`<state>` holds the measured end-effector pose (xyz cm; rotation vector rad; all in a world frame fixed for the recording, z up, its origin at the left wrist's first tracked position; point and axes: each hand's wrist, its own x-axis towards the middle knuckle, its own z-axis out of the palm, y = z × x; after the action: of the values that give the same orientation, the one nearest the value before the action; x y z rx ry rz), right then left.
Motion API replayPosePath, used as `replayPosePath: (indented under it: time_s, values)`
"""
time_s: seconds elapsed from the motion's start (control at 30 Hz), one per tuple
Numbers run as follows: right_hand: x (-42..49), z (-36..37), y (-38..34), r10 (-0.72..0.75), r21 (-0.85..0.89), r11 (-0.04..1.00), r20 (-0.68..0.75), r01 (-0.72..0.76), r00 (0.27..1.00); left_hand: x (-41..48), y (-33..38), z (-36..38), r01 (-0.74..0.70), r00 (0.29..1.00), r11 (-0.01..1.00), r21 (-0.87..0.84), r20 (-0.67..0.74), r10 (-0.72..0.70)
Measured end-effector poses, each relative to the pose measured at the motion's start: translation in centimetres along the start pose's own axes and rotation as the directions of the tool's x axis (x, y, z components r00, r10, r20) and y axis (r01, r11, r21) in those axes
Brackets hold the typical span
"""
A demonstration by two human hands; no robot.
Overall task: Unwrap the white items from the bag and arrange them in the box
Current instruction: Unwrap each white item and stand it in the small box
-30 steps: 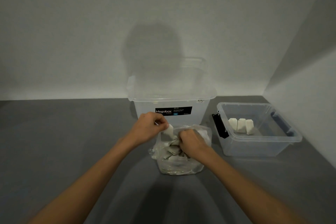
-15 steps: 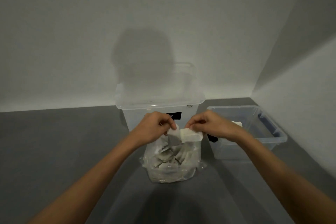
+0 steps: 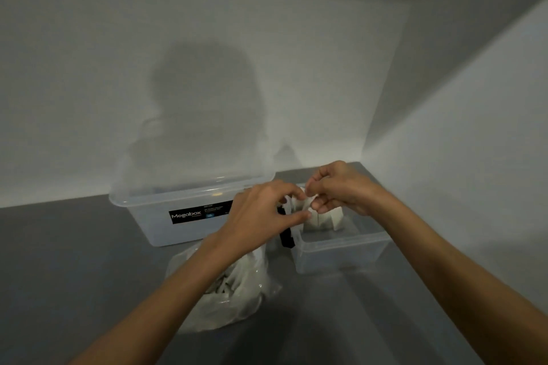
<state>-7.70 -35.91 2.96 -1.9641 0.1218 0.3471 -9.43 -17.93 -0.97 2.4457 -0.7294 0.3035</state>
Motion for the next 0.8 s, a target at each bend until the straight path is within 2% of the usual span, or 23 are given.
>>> replayPosePath:
  time_s: [0.13, 0.23, 0.33, 0.47, 0.57, 0.7, 0.8]
  values:
    - [0.6, -3.6, 1.2, -0.038, -0.055, 0.998, -0.018, 0.036, 0.999, 3.4, 1.2, 2.6, 0.081, 0.997, 0.988, -0.129, 0.007, -0.081]
    - [1.2, -6.4, 2.4, -0.203, -0.202, 0.96, -0.016, 0.196, 0.979, 6.0, 1.4, 4.6, 0.149, 0.988, 0.957, -0.248, 0.078, -0.133]
    - [1.9, -8.5, 3.5, -0.358, -0.396, 0.845, 0.081, 0.36, 0.93, 8.0, 1.8, 6.7, 0.175, 0.983, 0.928, -0.33, 0.109, -0.147]
    - [4.3, -10.3, 5.7, -0.464, -0.635, 0.645, 0.118, 0.426, 0.878, 10.0, 2.5, 9.7, 0.196, 0.977, 0.923, -0.331, 0.142, -0.156]
    - [6.8, -11.1, 7.8, -0.437, -0.757, 0.525, 0.154, 0.39, 0.886, 11.3, 1.9, 11.9, 0.228, 0.967, 0.947, -0.227, 0.169, -0.192]
    - [9.5, -11.1, 10.3, -0.28, -0.881, 0.37, 0.197, 0.295, 0.94, 12.4, 0.5, 14.4, 0.315, 0.932, 0.942, -0.119, 0.226, -0.283]
    - [10.8, -10.3, 11.5, -0.234, -0.93, 0.218, 0.245, 0.297, 0.941, 12.6, -0.1, 15.7, 0.351, 0.91, 0.933, -0.082, 0.266, -0.319]
